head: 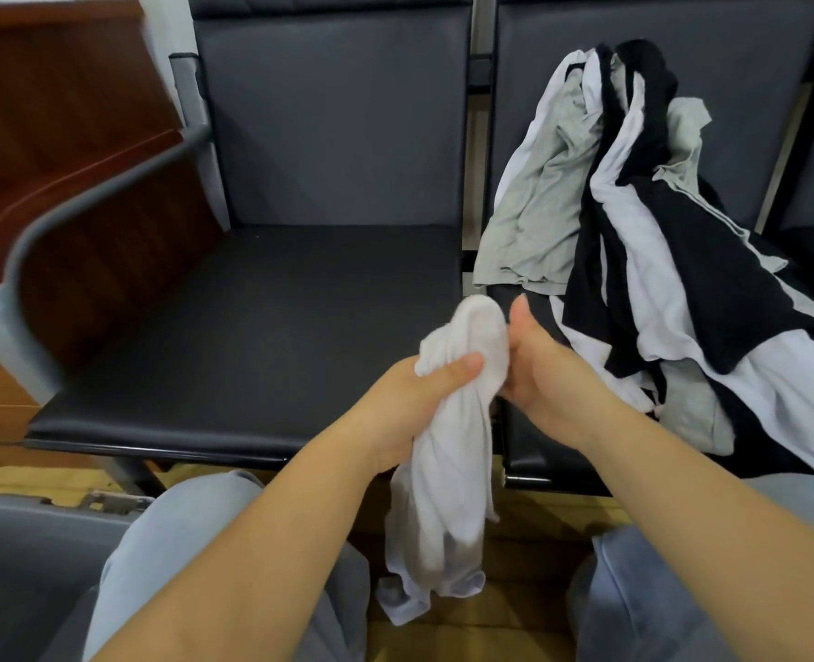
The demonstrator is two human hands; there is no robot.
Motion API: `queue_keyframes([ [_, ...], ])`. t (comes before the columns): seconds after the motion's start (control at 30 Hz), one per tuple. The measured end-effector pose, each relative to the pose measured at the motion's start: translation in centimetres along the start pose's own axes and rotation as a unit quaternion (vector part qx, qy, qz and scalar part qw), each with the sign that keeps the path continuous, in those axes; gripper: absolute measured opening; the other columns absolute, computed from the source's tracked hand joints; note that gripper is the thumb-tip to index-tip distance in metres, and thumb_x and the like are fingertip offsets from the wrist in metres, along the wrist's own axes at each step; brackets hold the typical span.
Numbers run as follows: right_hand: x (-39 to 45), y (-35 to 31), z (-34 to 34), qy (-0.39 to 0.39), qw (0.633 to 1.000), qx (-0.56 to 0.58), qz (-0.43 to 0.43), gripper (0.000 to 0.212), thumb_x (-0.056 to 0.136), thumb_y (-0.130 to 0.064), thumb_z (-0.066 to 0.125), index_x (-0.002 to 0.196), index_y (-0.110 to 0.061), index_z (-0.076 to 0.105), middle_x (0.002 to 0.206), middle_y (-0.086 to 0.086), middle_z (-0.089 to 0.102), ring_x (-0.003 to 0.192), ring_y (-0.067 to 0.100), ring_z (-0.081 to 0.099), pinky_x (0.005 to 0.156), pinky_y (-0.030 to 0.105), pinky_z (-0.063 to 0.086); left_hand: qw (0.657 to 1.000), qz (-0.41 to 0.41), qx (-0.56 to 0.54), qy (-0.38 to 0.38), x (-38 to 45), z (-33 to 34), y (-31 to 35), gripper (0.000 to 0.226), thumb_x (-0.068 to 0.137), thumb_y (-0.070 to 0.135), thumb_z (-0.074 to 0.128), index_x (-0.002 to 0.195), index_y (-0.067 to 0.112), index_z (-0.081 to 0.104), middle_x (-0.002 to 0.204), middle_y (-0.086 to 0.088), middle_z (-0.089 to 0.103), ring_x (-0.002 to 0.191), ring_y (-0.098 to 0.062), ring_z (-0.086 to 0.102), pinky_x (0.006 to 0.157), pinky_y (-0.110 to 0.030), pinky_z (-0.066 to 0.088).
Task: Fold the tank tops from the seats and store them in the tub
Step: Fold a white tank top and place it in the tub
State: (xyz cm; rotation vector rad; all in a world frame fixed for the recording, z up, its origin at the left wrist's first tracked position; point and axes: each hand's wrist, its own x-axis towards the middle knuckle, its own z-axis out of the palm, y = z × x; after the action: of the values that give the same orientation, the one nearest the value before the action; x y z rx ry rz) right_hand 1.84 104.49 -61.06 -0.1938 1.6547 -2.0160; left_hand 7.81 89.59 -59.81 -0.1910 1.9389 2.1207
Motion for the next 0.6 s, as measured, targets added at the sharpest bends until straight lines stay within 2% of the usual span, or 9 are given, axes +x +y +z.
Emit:
queue_keyframes([
  [0.03,-0.1,0.4,0.4,-0.045,0.998,0.016,0.043,0.100,0.062,-0.078,0.045,0.132,-0.007,0.054,0.126,0.011,0.064,0.119,0.024,0.060,0.108,0.042,0.040,1.000,0.000,-0.024,0.019,0.0,-0.2,0.3,0.042,0.068,0.045,0.066,0.100,0.018,0.067,0.094,-0.005,0.074,0.092,-0.022,0.069,0.089,-0.039,0.054],
  [0.1,-0.2,1.2,1.3,-0.118,0.987,0.032,0.105,0.107,0.061,-0.082,0.029,0.135,-0.008,0.050,0.130,0.011,0.061,0.123,0.026,0.056,0.110,0.044,0.036,0.996,0.001,-0.064,0.065,0.0,-0.8,0.9,0.032,0.077,0.042,0.065,0.098,0.018,0.065,0.094,-0.007,0.073,0.092,-0.022,0.069,0.087,-0.038,0.054],
  [0.2,-0.6,2.0,2.6,-0.165,0.974,0.042,0.151,0.101,0.060,-0.084,0.027,0.128,-0.015,0.054,0.131,0.008,0.061,0.123,0.025,0.056,0.106,0.040,0.041,0.988,0.014,-0.075,0.137,-0.1,-1.8,1.6,0.024,0.085,0.043,0.062,0.095,0.022,0.063,0.094,-0.005,0.071,0.090,-0.020,0.067,0.080,-0.034,0.054],
  [0.27,-0.7,2.2,3.2,-0.153,0.975,0.017,0.162,0.095,0.059,-0.082,0.036,0.126,-0.018,0.056,0.128,0.006,0.063,0.118,0.025,0.059,0.098,0.036,0.047,0.981,0.024,-0.091,0.171,-0.1,-2.3,1.8,0.022,0.086,0.044,0.061,0.092,0.023,0.061,0.092,-0.003,0.070,0.088,-0.019,0.067,0.078,-0.033,0.054],
  [0.33,-0.6,2.8,3.2,-0.147,0.976,-0.033,0.155,0.099,0.046,-0.080,0.067,0.124,-0.020,0.057,0.124,0.006,0.064,0.116,0.025,0.060,0.101,0.040,0.047,0.973,0.029,-0.110,0.199,0.0,-2.5,1.9,0.021,0.088,0.046,0.059,0.091,0.025,0.059,0.094,-0.002,0.068,0.090,-0.019,0.065,0.080,-0.035,0.054],
  [0.4,-0.8,3.4,3.2,-0.179,0.967,-0.094,0.152,0.102,0.031,-0.065,0.088,0.116,-0.017,0.061,0.118,0.007,0.067,0.113,0.027,0.062,0.103,0.045,0.045,0.968,0.026,-0.109,0.224,0.1,-2.7,1.7,0.022,0.090,0.048,0.055,0.089,0.026,0.056,0.094,0.000,0.065,0.090,-0.018,0.063,0.081,-0.036,0.053],
  [0.5,-1.5,3.7,3.8,-0.206,0.954,-0.153,0.152,0.080,0.044,-0.044,0.093,0.114,-0.020,0.062,0.115,0.005,0.068,0.111,0.023,0.063,0.100,0.041,0.048,0.959,0.028,-0.116,0.258,0.3,-2.9,1.4,0.024,0.092,0.051,0.051,0.086,0.028,0.055,0.092,0.002,0.064,0.090,-0.018,0.063,0.088,-0.039,0.051],
  [0.57,-1.6,3.6,4.1,-0.202,0.956,-0.163,0.137,0.059,0.059,-0.029,0.088,0.110,-0.022,0.061,0.111,0.002,0.067,0.110,0.021,0.062,0.101,0.040,0.048,0.952,0.027,-0.120,0.280,0.3,-2.9,1.5,0.026,0.092,0.052,0.051,0.083,0.028,0.054,0.087,0.003,0.064,0.086,-0.017,0.063,0.085,-0.038,0.052],
  [0.6,-1.6,3.5,4.0,-0.197,0.957,-0.170,0.129,0.056,0.059,-0.027,0.088,0.108,-0.022,0.061,0.108,0.001,0.067,0.109,0.020,0.062,0.101,0.040,0.048,0.947,0.021,-0.125,0.296,0.4,-3.1,1.5,0.027,0.093,0.052,0.051,0.081,0.027,0.054,0.084,0.003,0.064,0.083,-0.016,0.063,0.081,-0.037,0.051],
])
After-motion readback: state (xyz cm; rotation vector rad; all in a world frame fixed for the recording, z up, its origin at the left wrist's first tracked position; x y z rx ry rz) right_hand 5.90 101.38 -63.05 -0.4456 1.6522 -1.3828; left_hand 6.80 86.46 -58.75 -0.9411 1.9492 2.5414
